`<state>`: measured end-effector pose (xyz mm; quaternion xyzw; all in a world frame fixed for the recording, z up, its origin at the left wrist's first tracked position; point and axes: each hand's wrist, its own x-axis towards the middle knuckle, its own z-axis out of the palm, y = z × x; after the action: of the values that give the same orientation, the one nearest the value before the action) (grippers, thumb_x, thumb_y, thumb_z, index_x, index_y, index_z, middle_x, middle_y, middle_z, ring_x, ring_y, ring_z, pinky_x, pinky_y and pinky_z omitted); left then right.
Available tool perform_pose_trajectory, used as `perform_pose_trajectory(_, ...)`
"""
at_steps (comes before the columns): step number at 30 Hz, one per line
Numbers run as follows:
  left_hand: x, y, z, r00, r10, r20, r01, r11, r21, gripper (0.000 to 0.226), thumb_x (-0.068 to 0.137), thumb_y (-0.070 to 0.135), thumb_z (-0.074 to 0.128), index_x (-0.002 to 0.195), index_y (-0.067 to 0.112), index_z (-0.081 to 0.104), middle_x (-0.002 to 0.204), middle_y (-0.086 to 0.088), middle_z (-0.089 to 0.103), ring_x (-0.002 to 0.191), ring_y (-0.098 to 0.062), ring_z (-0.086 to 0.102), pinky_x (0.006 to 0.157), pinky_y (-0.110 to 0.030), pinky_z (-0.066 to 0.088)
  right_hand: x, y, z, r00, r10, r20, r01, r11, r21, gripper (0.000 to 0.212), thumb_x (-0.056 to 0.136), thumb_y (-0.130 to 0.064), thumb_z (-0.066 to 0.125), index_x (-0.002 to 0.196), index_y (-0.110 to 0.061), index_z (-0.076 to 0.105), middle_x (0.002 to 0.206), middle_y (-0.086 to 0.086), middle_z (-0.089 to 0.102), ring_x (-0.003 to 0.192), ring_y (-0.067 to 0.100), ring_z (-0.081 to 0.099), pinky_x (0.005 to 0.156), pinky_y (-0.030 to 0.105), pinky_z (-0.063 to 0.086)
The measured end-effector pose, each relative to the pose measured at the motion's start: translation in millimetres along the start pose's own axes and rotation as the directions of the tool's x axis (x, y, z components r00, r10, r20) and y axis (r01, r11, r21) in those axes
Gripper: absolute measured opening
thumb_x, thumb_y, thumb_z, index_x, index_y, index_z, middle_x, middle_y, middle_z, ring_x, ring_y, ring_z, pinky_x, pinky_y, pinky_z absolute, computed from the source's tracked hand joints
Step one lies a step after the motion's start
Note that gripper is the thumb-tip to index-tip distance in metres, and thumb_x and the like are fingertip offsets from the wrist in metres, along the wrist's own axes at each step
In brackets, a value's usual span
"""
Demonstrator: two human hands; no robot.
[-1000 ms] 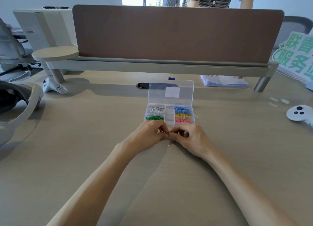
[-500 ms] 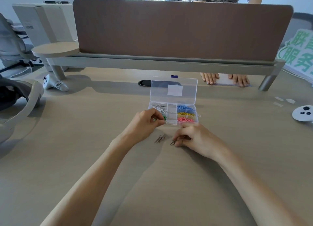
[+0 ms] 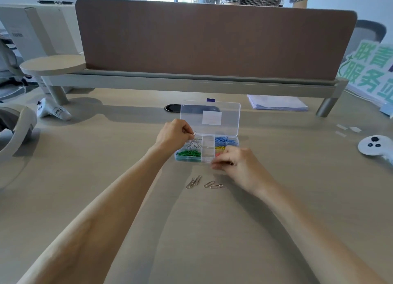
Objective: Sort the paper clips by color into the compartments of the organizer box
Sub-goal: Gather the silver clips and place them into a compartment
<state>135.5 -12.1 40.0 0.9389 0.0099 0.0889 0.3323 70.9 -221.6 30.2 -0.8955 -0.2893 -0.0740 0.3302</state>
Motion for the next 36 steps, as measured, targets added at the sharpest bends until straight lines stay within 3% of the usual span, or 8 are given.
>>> perform_pose_trajectory(9, 1, -17, 6, 0.999, -0.001, -0.051, -0.002, 0.998, -0.066, 0.014, 0.090, 0.018, 0.064, 0.098, 0.018, 0.076, 0.096, 0.003, 0.074, 0.087, -0.011, 0.064, 0.077, -0.022, 0.043, 89, 3, 21, 0.980, 0.078, -0.185, -0.073, 0.997, 0.030, 0.015, 0.088, -0.016, 0.068, 0.100, -0.012, 0.076, 0.095, 0.003, 0.075, 0.086, 0.011, 0.067, 0.081, 0.023, 0.050)
perform_pose_trajectory(13, -14, -22, -8, 0.995, 0.008, -0.100, -0.020, 0.993, -0.120, 0.020, 0.094, 0.020, 0.058, 0.109, 0.019, 0.072, 0.096, 0.006, 0.069, 0.088, -0.010, 0.059, 0.077, -0.022, 0.039, 110, 3, 37, 0.996, 0.048, -0.069, -0.055, 0.994, -0.098, 0.016, 0.090, -0.017, 0.065, 0.103, -0.017, 0.075, 0.101, 0.000, 0.074, 0.095, 0.018, 0.066, 0.086, 0.035, 0.052)
perform_pose_trajectory(16, -30, -25, -25, 0.991, 0.027, -0.128, -0.046, 0.988, -0.146, 0.016, 0.094, 0.019, 0.059, 0.105, 0.022, 0.071, 0.092, 0.011, 0.067, 0.077, -0.004, 0.055, 0.072, -0.018, 0.038, 110, 6, 34, 0.997, 0.048, -0.062, -0.057, 0.988, -0.142, 0.019, 0.092, -0.016, 0.062, 0.107, -0.014, 0.073, 0.107, 0.001, 0.073, 0.099, 0.016, 0.065, 0.090, 0.034, 0.051)
perform_pose_trajectory(19, -55, -23, -35, 0.993, 0.117, 0.004, -0.115, 0.983, -0.142, 0.008, 0.089, 0.022, 0.065, 0.090, 0.027, 0.071, 0.083, 0.015, 0.066, 0.067, 0.000, 0.051, 0.064, -0.009, 0.039, 98, 3, 19, 0.991, 0.070, -0.113, -0.072, 0.997, -0.014, 0.016, 0.090, -0.015, 0.065, 0.103, -0.016, 0.074, 0.098, -0.004, 0.073, 0.084, 0.003, 0.062, 0.082, 0.021, 0.048)
perform_pose_trajectory(23, -83, -23, -35, 0.943, 0.207, 0.261, -0.181, 0.976, -0.120, 0.005, 0.081, 0.029, 0.075, 0.085, 0.029, 0.074, 0.081, 0.011, 0.067, 0.067, -0.006, 0.050, 0.064, -0.013, 0.040, 58, -12, -2, 0.988, 0.064, 0.141, -0.076, 0.994, 0.079, 0.019, 0.083, -0.017, 0.074, 0.101, -0.023, 0.075, 0.090, -0.009, 0.072, 0.075, 0.003, 0.061, 0.068, 0.021, 0.047)
perform_pose_trajectory(28, -99, -31, -22, 0.928, 0.228, 0.294, -0.221, 0.974, -0.055, 0.022, 0.075, 0.035, 0.080, 0.095, 0.036, 0.073, 0.081, 0.015, 0.066, 0.068, -0.001, 0.050, 0.065, -0.014, 0.040, 19, -16, -9, 0.876, 0.096, 0.474, -0.094, 0.995, -0.028, 0.038, 0.076, -0.023, 0.080, 0.112, -0.032, 0.070, 0.093, -0.013, 0.066, 0.068, -0.001, 0.051, 0.066, 0.015, 0.044)
perform_pose_trajectory(32, -107, -30, -17, 0.941, 0.239, 0.242, -0.243, 0.970, -0.013, 0.018, 0.074, 0.044, 0.077, 0.090, 0.038, 0.073, 0.084, 0.017, 0.061, 0.076, 0.001, 0.054, 0.069, -0.019, 0.043, 14, -13, 2, 0.876, 0.037, 0.481, -0.002, 0.997, -0.072, 0.039, 0.081, -0.024, 0.076, 0.118, -0.032, 0.068, 0.092, -0.009, 0.054, 0.076, 0.002, 0.047, 0.074, 0.023, 0.042)
perform_pose_trajectory(36, -115, -27, -13, 0.953, 0.236, 0.190, -0.251, 0.966, 0.061, 0.016, 0.077, 0.048, 0.072, 0.090, 0.039, 0.072, 0.087, 0.022, 0.057, 0.080, 0.011, 0.052, 0.067, -0.014, 0.040, 9, -10, 6, 0.922, -0.016, 0.388, 0.046, 0.997, -0.069, 0.019, 0.082, -0.025, 0.075, 0.099, -0.032, 0.075, 0.085, -0.015, 0.054, 0.080, -0.002, 0.049, 0.075, 0.021, 0.041)
